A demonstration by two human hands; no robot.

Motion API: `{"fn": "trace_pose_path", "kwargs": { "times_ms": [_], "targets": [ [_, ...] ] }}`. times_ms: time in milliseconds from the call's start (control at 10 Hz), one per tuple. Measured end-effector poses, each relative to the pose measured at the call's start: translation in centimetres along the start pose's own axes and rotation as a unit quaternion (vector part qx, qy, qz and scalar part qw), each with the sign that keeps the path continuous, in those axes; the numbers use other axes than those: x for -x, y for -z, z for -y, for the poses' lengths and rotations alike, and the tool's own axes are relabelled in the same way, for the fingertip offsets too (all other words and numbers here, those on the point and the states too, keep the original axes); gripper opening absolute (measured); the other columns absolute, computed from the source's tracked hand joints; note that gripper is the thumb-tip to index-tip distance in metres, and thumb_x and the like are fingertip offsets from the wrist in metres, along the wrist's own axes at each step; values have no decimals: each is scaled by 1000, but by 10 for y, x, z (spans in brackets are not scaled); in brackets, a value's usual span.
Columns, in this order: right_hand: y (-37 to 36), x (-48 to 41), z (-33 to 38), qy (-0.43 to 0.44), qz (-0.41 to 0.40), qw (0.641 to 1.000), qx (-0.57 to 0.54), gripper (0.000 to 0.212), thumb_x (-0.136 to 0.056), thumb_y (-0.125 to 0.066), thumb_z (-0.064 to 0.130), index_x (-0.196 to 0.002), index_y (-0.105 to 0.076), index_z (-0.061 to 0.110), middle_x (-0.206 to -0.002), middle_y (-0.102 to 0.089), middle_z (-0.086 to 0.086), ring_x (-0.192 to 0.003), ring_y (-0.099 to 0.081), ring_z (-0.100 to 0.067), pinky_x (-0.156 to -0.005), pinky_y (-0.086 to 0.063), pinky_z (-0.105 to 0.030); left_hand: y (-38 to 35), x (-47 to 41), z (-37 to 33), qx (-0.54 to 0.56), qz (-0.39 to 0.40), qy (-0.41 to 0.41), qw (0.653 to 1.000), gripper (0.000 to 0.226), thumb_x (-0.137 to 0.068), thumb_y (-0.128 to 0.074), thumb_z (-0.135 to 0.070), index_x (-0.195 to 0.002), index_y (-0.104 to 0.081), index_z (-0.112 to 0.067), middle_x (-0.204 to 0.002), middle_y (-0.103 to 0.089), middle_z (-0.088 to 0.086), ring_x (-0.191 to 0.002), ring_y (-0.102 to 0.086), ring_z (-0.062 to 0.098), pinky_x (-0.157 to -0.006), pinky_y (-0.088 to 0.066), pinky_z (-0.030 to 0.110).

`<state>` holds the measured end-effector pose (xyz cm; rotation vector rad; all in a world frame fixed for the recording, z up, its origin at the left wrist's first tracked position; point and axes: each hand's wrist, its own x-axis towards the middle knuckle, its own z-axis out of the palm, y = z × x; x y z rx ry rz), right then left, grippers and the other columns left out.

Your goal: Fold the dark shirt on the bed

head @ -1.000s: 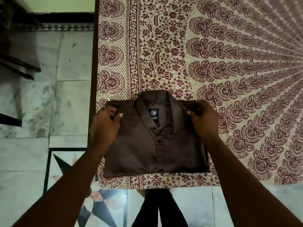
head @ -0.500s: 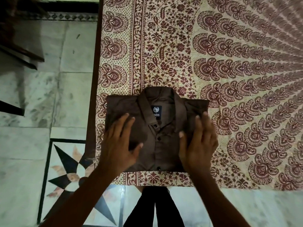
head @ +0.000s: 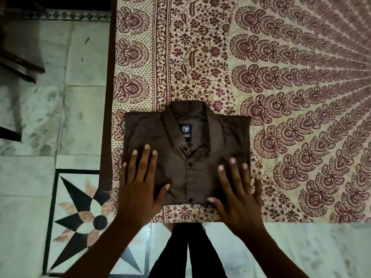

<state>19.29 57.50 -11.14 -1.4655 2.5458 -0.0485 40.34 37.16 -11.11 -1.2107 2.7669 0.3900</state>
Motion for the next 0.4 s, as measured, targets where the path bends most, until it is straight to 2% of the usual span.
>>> {"fn": "trace_pose_path", "kwargs": {
  "times_ms": [100,200,300,400],
  "targets": [
    [-11,13,-5,60,45,997,8,79,-97,-52,66,-163,-28,31,-175,-12,-2,-160,-16,-29,-118,-30,-62,-11,6,10,-3,32,-14,999,90,-95,-43,-70,-166,-19,-22,-176,-9,2,-161,-13,33,-123,-25,61],
    [-12,21,-17,9,64,998,14,77,-99,-43,69,-165,-21,36,-175,-7,-2,-161,-14,-29,-118,-32,-60,-15,6,12,-2,48,-9,999,92,-94,-46,-71,-167,-17,-23,-176,-9,1,-161,-12,32,-125,-20,59],
    [4,24,-20,-12,54,998,-22,77,-100,-34,70,-165,-24,29,-175,-12,-5,-160,-18,-29,-122,-30,-56,-1,4,5,43,43,11,998,87,-95,-49,-64,-166,-22,-20,-175,-14,5,-160,-16,33,-125,-22,59],
    [30,25,-8,-57,16,990,-127,68,-103,-43,60,-157,-44,17,-166,-37,-9,-148,-44,-30,-116,-41,-51,32,12,-17,197,35,52,978,76,-98,-50,-57,-162,-32,-20,-169,-31,5,-153,-33,31,-118,-40,56]
  ]
}}
